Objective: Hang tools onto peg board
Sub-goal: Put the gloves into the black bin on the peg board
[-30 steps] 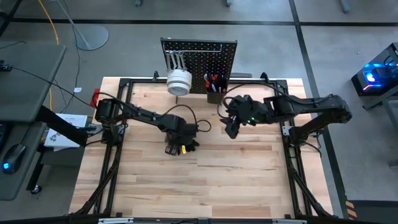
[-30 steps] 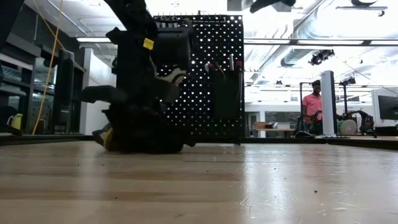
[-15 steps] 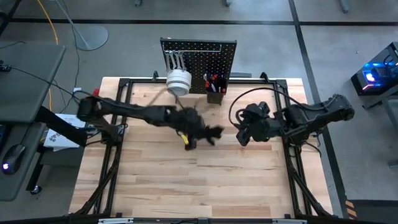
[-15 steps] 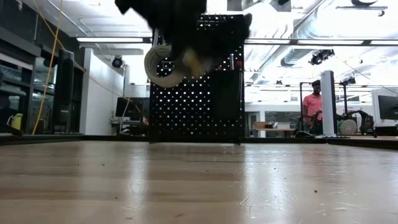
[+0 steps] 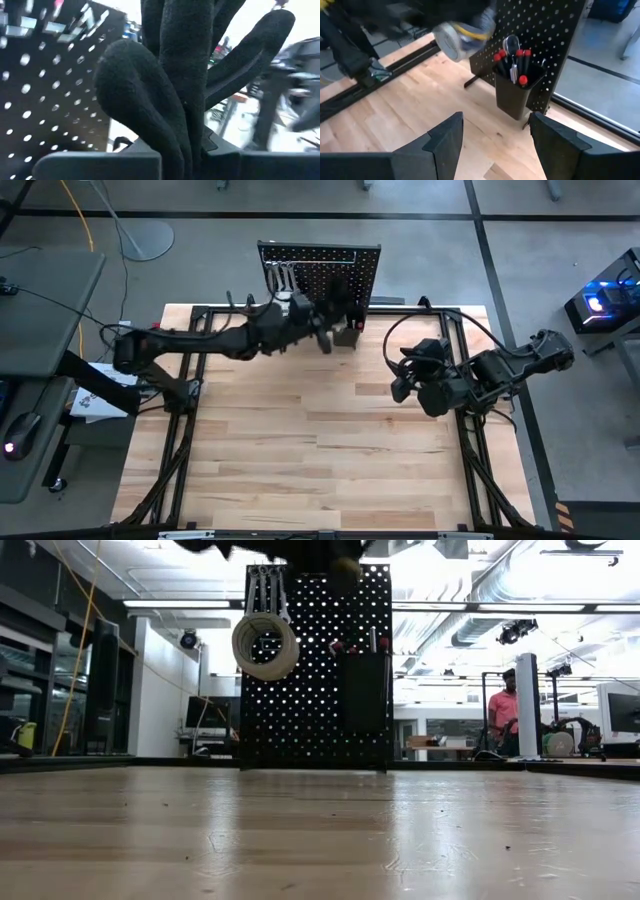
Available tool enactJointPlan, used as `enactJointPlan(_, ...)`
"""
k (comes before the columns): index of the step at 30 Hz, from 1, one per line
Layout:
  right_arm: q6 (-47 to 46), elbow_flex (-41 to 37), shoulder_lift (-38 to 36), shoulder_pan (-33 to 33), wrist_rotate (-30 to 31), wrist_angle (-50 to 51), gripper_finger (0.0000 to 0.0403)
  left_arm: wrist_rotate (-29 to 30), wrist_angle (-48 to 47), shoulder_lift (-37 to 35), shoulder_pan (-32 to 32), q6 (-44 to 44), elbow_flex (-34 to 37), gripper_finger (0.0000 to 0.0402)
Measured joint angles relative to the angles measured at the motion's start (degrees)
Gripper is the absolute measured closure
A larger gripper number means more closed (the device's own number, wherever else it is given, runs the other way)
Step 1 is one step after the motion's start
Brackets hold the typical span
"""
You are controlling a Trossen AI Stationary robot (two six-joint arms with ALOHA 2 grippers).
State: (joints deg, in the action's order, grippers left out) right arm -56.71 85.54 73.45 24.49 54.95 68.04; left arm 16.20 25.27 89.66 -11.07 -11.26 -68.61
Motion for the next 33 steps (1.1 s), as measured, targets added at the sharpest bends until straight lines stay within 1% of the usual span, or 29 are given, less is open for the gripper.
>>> enactJointPlan(5,-0.14,0.01,0.04,-0.02,1.23,-0.87,0.0183,0.12,13.8,7.52,-2.45,-3.61,0.18,0.0385)
enactJointPlan(7,-0.24,0.01,0.04,-0.02,1.42,-1.5,0.0183,0.15,17.13,9.92,-3.22,-5.03,0.06,0.0385)
enactJointPlan(10,-0.26,0.0,0.07,-0.02,1.41,-2.83,0.0183,3.23,17.98,12.91,-3.82,-5.17,0.16,0.0385)
enactJointPlan(12,-0.26,0.0,0.07,-0.03,1.41,-3.53,0.0183,5.09,18.0,13.55,-4.17,-5.38,0.19,0.0385)
enactJointPlan(16,-0.26,0.0,0.07,-0.04,1.41,-4.03,0.0183,5.53,18.5,14.05,-5.1,-3.63,-0.03,0.0385)
enactJointPlan(19,-0.26,0.0,0.07,-0.11,1.66,-4.41,0.0183,7.34,18.86,14.91,-5.53,-2.66,0.01,0.0384)
enactJointPlan(21,-0.26,0.0,0.09,-0.11,2.17,-4.59,0.0183,8.29,19.76,14.89,-5.89,-2.45,0.03,0.0371)
enactJointPlan(27,-0.26,0.0,0.09,-0.11,2.4,-6.09,0.0183,8.59,19.48,15.18,-6.23,-1.55,0.01,0.0313)
enactJointPlan(30,-0.26,0.01,0.09,-0.11,2.5,-6.37,0.0183,6.58,19.7,15.13,-5.94,-1.29,0.01,0.0293)
enactJointPlan(33,-0.26,0.0,0.09,-0.11,2.52,-6.39,0.0183,4.07,19.48,15.13,-5.38,1.65,0.01,0.0273)
